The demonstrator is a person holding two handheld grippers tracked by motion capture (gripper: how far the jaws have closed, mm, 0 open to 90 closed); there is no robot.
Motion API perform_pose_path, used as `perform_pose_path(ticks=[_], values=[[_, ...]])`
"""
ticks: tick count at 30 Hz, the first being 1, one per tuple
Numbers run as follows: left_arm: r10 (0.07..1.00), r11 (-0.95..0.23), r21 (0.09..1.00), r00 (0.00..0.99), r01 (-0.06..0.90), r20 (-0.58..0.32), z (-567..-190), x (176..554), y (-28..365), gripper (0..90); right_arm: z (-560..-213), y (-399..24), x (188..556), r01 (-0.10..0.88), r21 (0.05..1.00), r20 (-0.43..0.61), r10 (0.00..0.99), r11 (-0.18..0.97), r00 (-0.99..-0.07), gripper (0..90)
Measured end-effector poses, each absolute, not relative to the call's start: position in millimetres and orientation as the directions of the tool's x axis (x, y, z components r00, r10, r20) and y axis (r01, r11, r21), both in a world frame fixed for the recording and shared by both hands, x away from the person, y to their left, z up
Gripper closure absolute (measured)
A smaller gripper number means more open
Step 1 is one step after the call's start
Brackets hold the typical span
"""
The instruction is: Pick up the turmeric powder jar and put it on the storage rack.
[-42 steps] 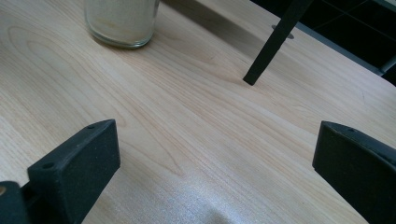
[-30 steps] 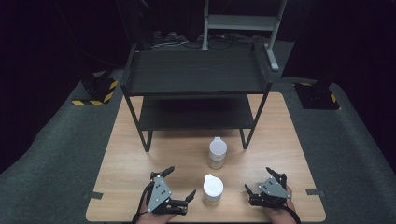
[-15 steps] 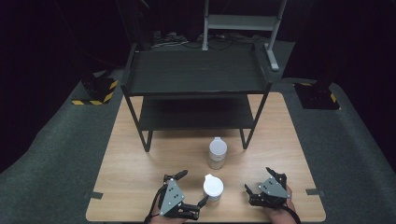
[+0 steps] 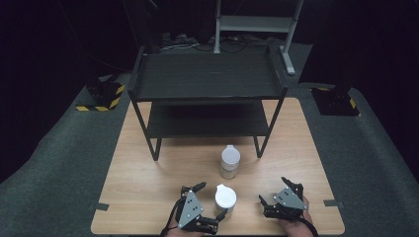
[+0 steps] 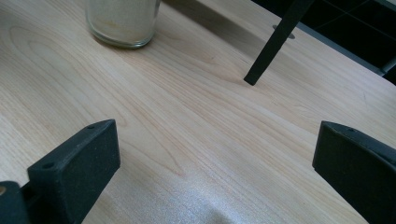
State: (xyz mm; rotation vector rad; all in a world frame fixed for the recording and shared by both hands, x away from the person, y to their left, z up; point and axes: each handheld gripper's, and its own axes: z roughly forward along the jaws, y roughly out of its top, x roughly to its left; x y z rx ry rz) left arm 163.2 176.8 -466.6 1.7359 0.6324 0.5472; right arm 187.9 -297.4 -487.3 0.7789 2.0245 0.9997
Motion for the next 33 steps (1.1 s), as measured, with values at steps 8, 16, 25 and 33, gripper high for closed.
perform_pose_path(ticks=[8,16,25,33], values=[[0.658,-0.208,0.967,0.753,0.148,0.026,-477.8,168.7,166.8,1.0,-487.2,-298.2,188.0,0.194,0.840,-0.337,0.767,0.507,-0.546,0.0],[0.646,-0.202,0.964,0.763,0.170,0.000,-485.7,172.7,161.4,2.1,-487.2,-298.7,188.2,0.193,0.840,-0.336,0.766,0.507,-0.548,0.0],[0.649,-0.195,0.961,0.760,0.194,-0.021,-492.2,175.7,158.9,7.1,-487.3,-298.9,188.0,0.193,0.840,-0.336,0.766,0.507,-0.548,0.0],[0.636,-0.178,0.962,0.770,0.206,-0.048,-497.4,180.0,161.4,16.3,-487.6,-299.0,187.8,0.191,0.841,-0.337,0.766,0.507,-0.548,0.0]])
